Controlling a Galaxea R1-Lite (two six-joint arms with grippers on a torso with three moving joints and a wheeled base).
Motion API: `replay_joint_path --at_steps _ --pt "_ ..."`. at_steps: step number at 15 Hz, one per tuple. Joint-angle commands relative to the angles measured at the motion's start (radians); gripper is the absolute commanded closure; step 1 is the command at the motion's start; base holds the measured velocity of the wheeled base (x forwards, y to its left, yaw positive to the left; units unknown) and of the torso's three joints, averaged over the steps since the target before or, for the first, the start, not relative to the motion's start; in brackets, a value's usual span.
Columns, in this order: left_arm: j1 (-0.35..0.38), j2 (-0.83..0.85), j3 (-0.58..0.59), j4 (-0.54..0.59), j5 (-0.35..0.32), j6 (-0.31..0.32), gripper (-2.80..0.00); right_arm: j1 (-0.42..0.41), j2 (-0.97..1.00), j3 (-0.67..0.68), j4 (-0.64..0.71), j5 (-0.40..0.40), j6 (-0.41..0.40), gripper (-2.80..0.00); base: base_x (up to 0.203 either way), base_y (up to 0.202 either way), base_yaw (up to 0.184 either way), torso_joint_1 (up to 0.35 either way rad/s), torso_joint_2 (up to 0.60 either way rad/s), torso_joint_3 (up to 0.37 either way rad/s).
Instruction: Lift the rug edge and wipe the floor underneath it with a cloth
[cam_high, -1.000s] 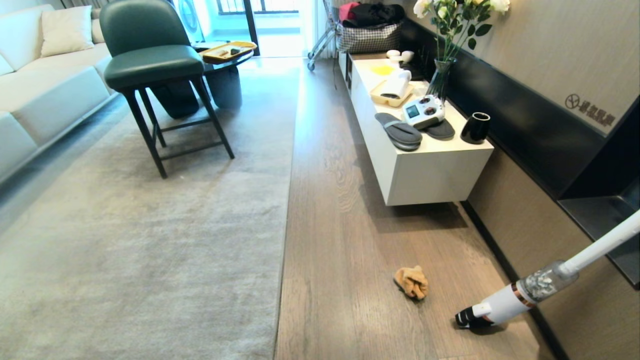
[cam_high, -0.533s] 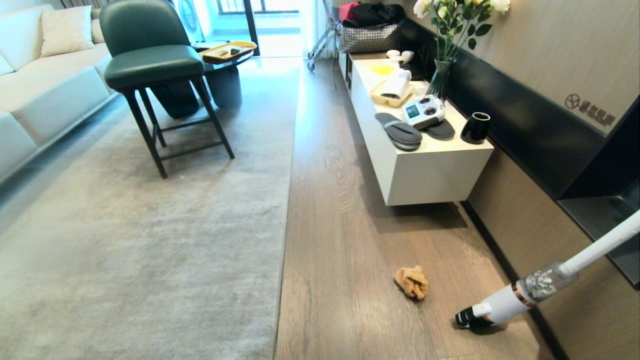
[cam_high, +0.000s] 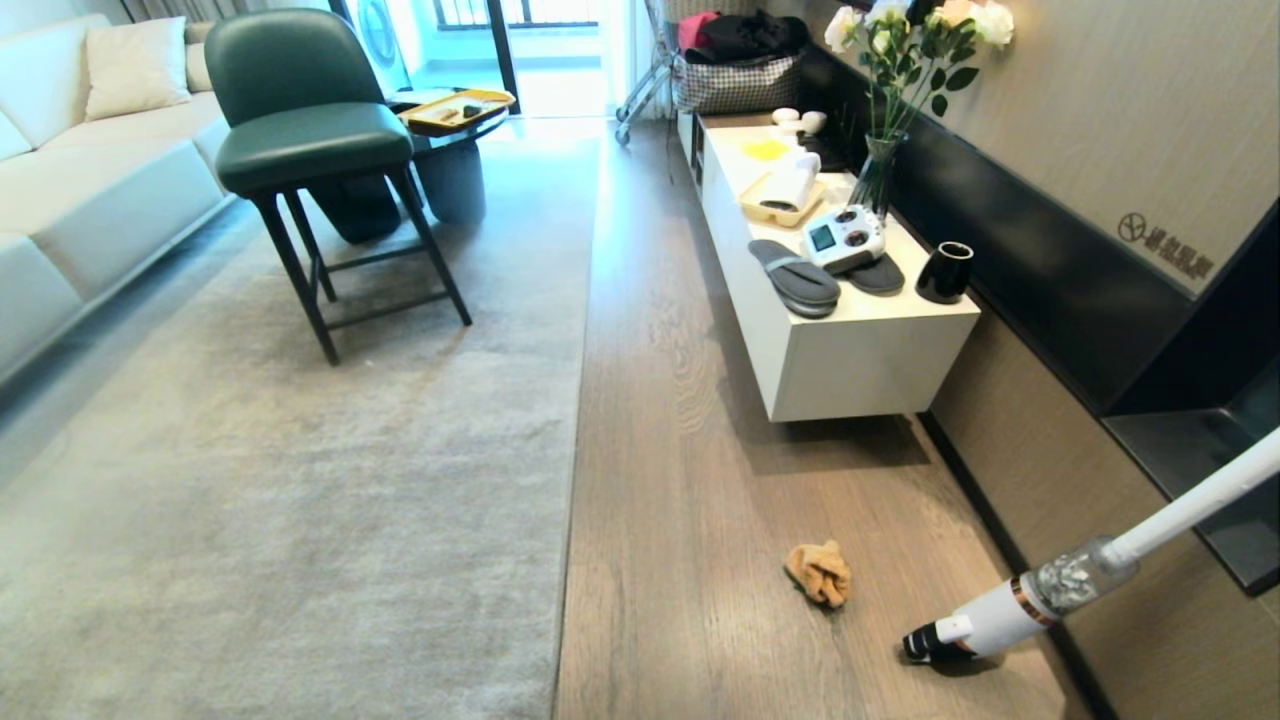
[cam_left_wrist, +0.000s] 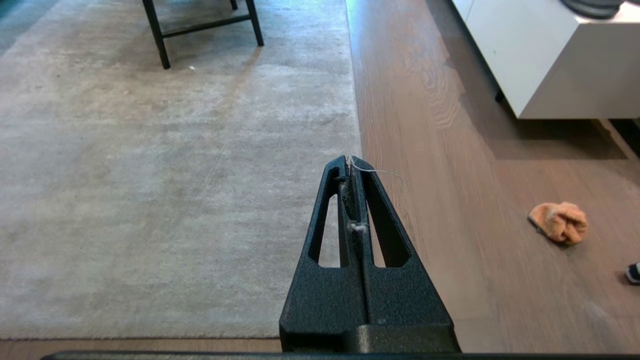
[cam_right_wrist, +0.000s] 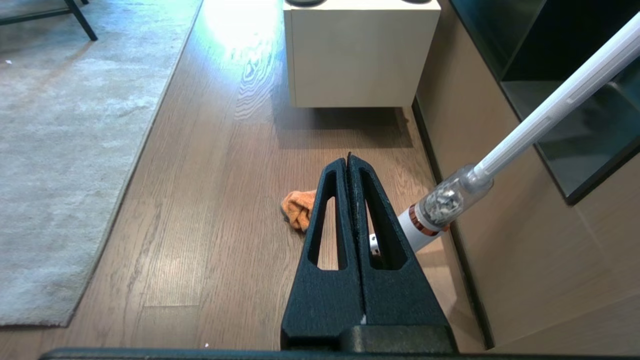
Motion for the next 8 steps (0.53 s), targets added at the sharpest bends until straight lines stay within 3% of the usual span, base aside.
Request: replay_joint_path --at_steps 1,8 --pt "0.000 0.000 0.000 -0.001 0.000 -0.001 0.00 0.001 0.001 0.000 0.000 0.001 -0.001 0.00 0.000 0.000 0.000 -0.022 -0.42 -0.422" --pt "0.001 0.000 0.000 -0.001 0.002 -0.001 0.00 0.001 0.001 0.000 -0.001 0.002 -0.001 0.00 0.000 0.000 0.000 0.043 -0.44 -0.395"
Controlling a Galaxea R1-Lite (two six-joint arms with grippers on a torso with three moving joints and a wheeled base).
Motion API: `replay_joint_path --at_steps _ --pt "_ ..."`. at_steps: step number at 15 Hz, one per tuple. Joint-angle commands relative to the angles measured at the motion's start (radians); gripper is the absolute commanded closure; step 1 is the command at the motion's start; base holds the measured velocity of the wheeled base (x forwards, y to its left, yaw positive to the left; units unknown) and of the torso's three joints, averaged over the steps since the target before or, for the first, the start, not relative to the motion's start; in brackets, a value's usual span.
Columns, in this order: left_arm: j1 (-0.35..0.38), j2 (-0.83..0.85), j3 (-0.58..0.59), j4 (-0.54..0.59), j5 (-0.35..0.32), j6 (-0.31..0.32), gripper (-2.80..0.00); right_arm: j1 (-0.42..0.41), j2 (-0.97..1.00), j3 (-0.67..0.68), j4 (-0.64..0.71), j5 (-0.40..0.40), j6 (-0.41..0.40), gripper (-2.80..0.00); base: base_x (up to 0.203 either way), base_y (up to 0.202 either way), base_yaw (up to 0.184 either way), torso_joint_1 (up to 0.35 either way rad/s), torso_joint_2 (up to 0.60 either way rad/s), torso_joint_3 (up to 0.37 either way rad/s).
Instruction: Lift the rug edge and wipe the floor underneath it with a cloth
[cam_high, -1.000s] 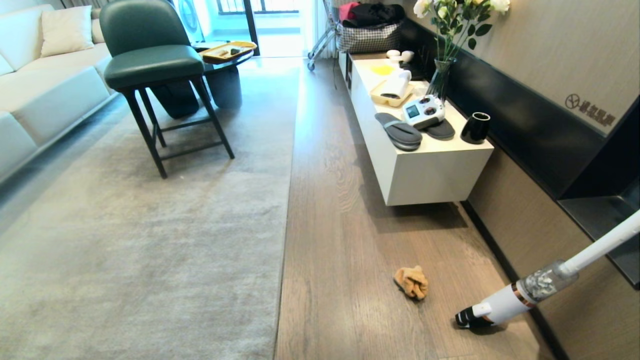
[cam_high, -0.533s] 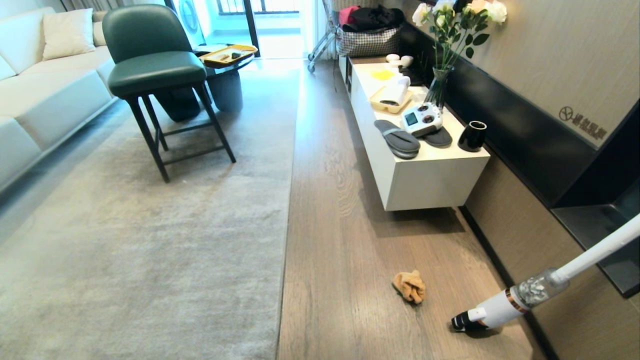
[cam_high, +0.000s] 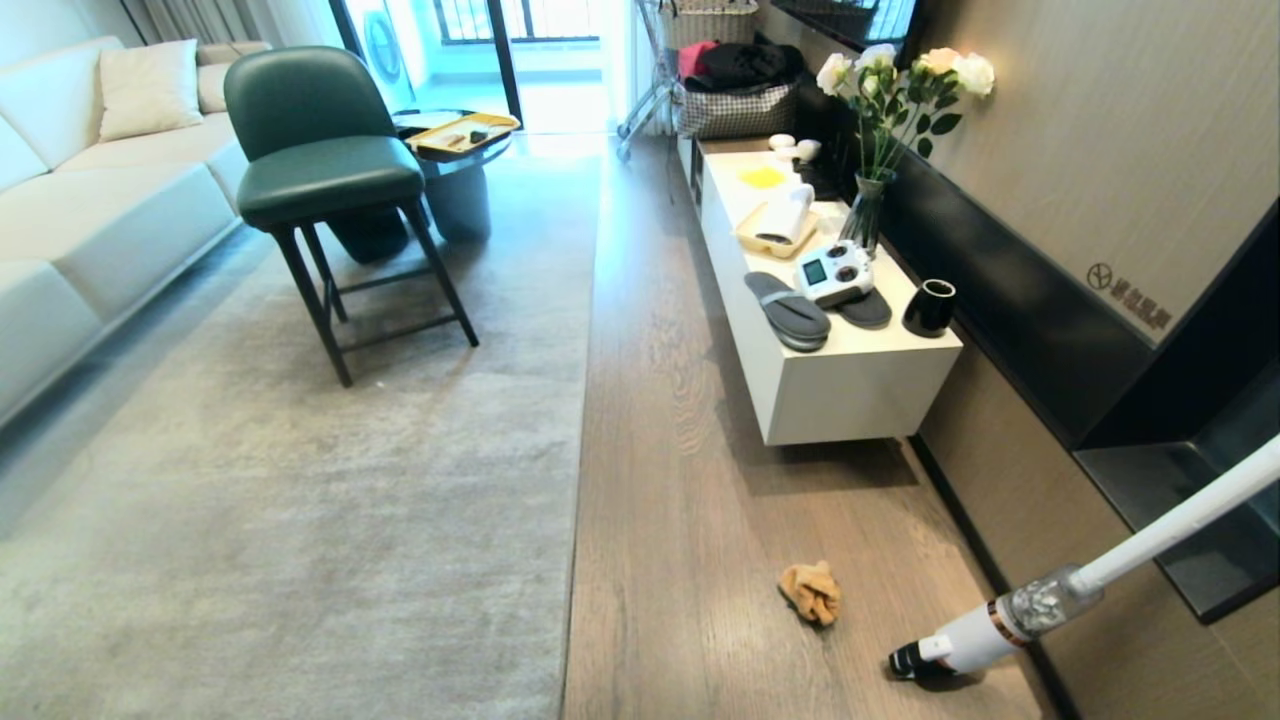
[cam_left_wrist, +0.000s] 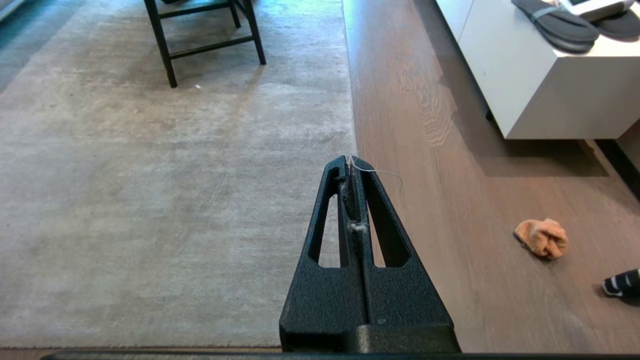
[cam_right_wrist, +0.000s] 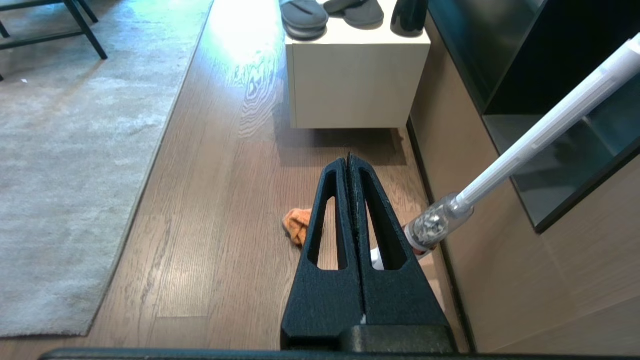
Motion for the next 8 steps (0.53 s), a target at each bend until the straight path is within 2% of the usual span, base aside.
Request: replay_joint_path --at_steps 1,8 --pt "0.000 0.000 0.000 0.000 0.001 -0.001 0.00 0.000 0.001 0.000 0.001 0.001 0.000 0.00 0.000 0.000 0.000 0.104 -0.47 -0.378" --pt "0.001 0.000 0.000 0.000 0.001 -0.001 0.00 0.000 0.001 0.000 -0.001 0.001 0.001 0.00 0.000 0.000 0.000 0.135 -0.49 -0.359"
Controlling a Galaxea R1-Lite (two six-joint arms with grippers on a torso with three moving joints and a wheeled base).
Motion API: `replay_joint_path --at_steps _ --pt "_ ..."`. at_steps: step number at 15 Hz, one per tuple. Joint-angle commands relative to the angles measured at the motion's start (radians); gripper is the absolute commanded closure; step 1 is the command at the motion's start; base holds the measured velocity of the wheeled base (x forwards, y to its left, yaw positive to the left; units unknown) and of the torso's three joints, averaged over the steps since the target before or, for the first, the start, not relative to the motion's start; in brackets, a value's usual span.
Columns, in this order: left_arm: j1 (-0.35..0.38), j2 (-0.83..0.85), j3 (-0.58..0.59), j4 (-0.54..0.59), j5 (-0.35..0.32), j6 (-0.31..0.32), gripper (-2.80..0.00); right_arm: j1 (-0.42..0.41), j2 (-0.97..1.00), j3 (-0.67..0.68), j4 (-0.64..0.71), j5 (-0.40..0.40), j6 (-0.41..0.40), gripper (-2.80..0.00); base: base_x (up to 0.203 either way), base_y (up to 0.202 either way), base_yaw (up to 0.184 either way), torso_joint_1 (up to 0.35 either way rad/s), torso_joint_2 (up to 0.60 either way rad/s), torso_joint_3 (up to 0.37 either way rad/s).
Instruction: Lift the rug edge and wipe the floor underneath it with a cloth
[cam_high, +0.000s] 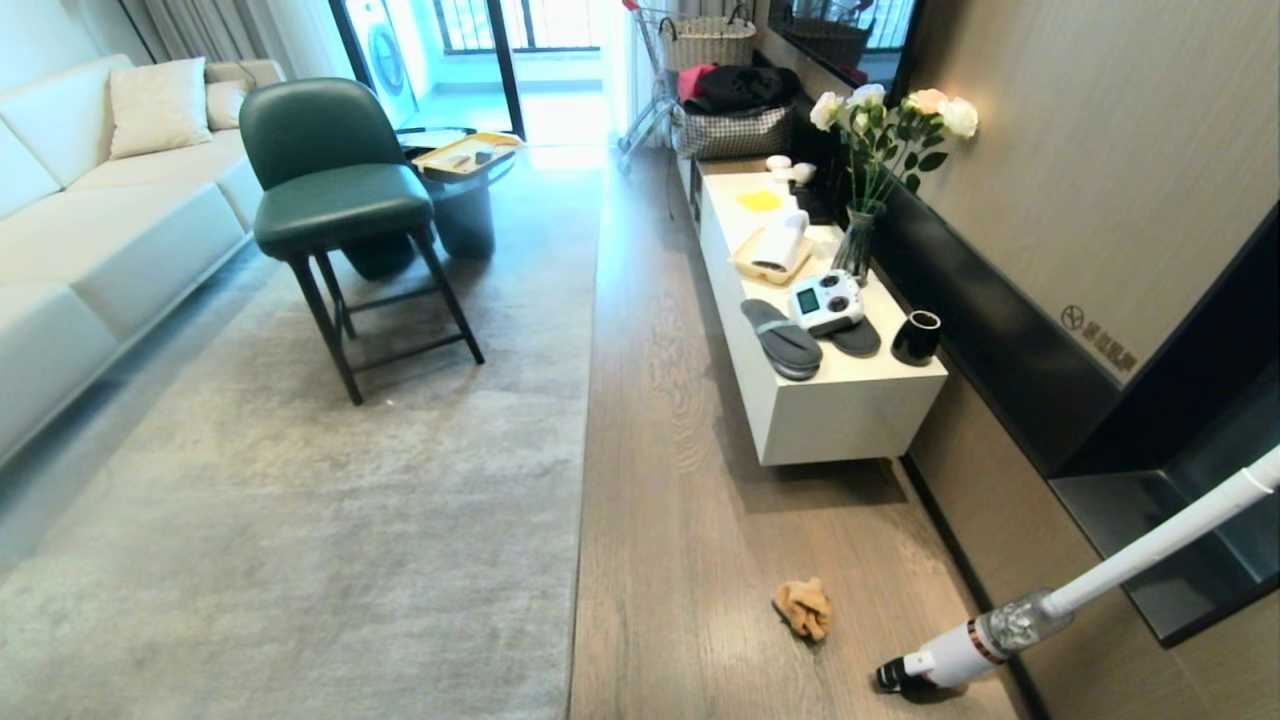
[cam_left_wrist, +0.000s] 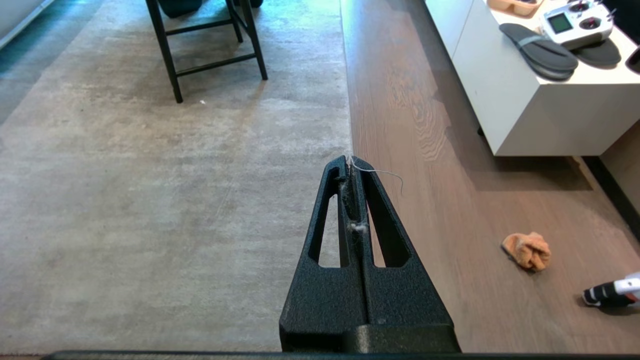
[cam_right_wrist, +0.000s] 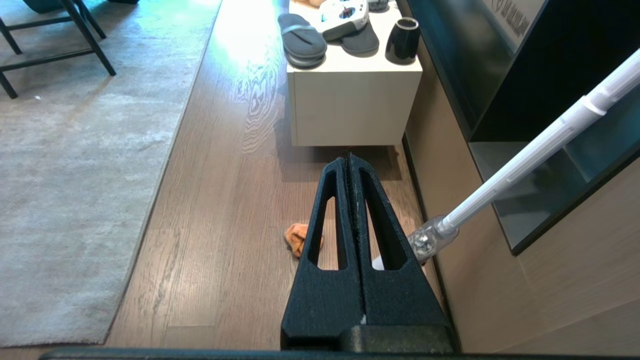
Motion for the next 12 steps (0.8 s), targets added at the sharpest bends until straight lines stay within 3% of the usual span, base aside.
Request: replay_joint_path --at_steps 1,12 --pt "0.002 0.000 0.000 0.000 0.000 0.000 0.00 0.000 0.001 0.000 0.001 0.001 -0.001 0.00 0.000 0.000 0.000 0.163 -0.50 -0.354" --pt "0.002 0.000 0.000 0.000 0.000 0.000 0.00 0.000 0.001 0.000 0.000 0.001 -0.001 0.00 0.000 0.000 0.000 0.211 -0.57 -0.353"
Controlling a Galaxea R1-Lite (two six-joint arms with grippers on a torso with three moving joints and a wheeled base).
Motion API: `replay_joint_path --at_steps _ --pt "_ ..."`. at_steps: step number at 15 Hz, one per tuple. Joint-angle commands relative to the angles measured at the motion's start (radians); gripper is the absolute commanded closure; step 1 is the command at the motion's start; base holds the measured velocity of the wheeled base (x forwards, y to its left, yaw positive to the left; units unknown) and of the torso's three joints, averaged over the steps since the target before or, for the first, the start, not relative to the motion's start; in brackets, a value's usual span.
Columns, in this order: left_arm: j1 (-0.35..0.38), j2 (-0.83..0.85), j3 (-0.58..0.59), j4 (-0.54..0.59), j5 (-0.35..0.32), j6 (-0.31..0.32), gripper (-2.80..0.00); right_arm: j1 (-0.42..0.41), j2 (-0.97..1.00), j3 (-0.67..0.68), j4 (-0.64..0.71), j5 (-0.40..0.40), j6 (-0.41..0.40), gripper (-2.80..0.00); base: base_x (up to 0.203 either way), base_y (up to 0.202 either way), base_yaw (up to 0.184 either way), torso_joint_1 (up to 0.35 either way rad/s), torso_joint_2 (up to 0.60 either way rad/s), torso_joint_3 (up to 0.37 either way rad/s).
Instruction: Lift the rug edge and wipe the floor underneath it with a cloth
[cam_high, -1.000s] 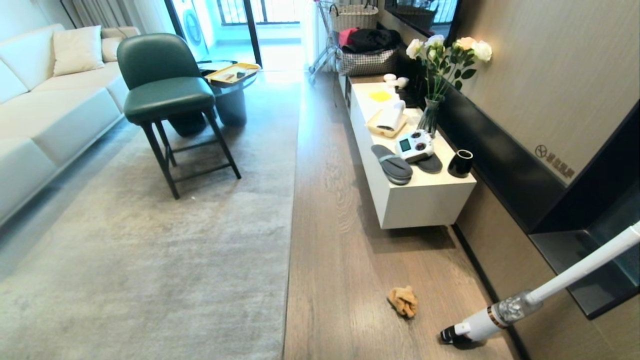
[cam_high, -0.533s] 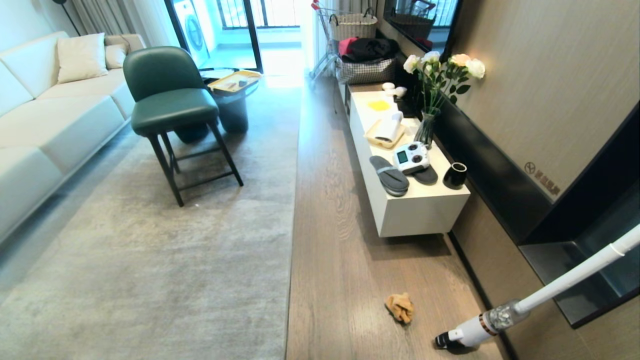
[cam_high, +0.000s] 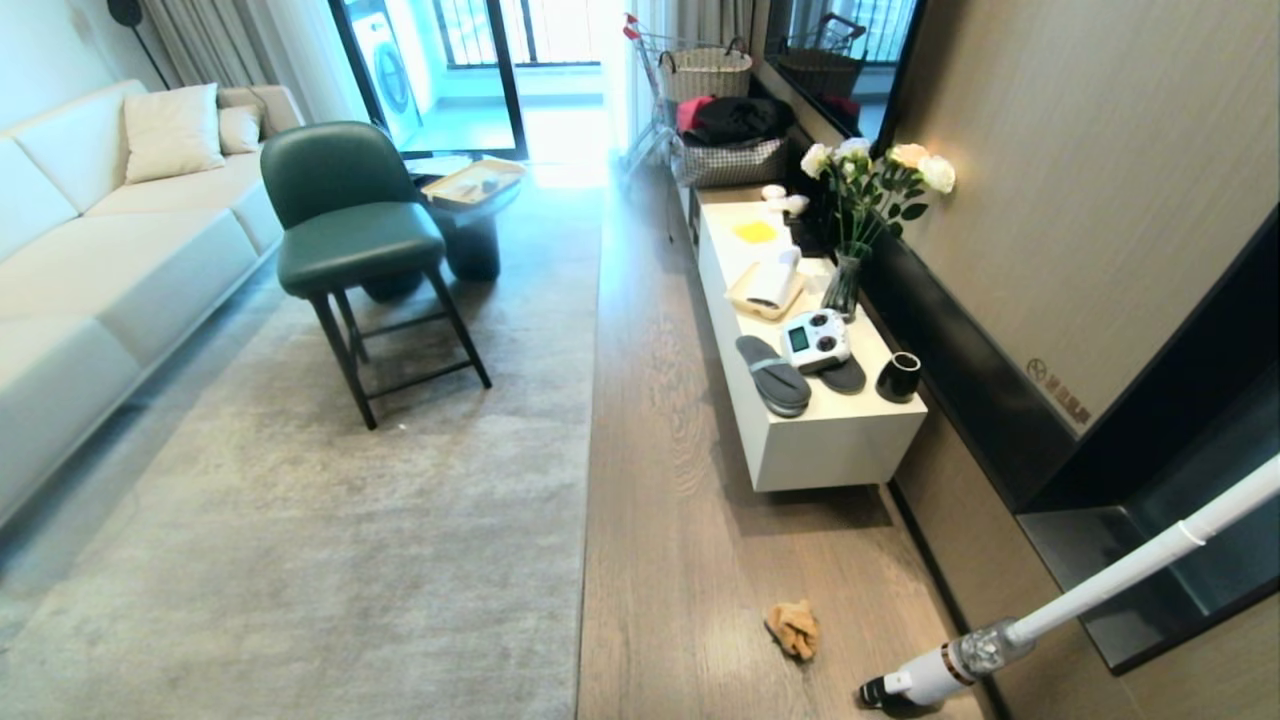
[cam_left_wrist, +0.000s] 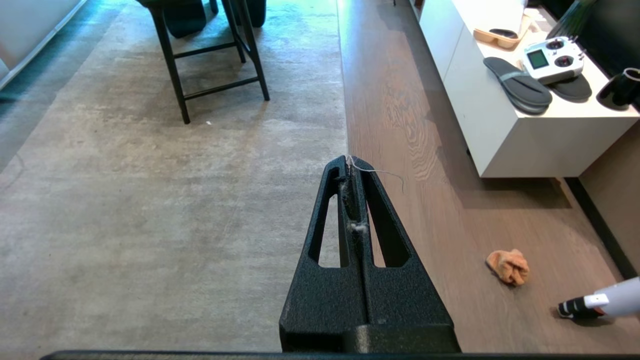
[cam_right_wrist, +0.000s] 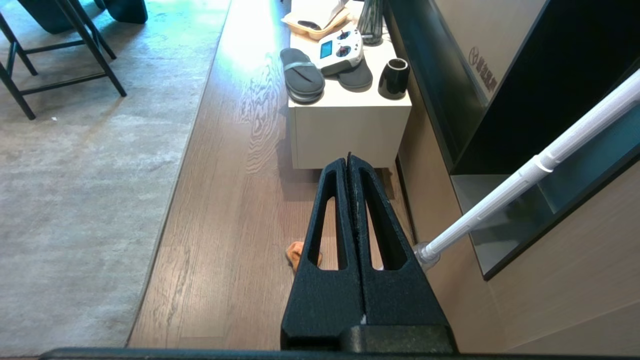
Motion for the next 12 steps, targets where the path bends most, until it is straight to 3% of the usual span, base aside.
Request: replay_joint_path --at_steps 1,12 --pt "0.001 0.000 0.000 0.000 0.001 -0.001 0.00 0.001 0.001 0.000 0.001 0.001 0.000 0.00 0.000 0.000 0.000 0.183 -0.44 -0.259" --pt "0.000 0.000 0.000 0.000 0.001 -0.001 0.00 0.001 0.001 0.000 0.001 -0.001 0.000 0.00 0.000 0.000 0.000 0.152 -0.35 -0.203"
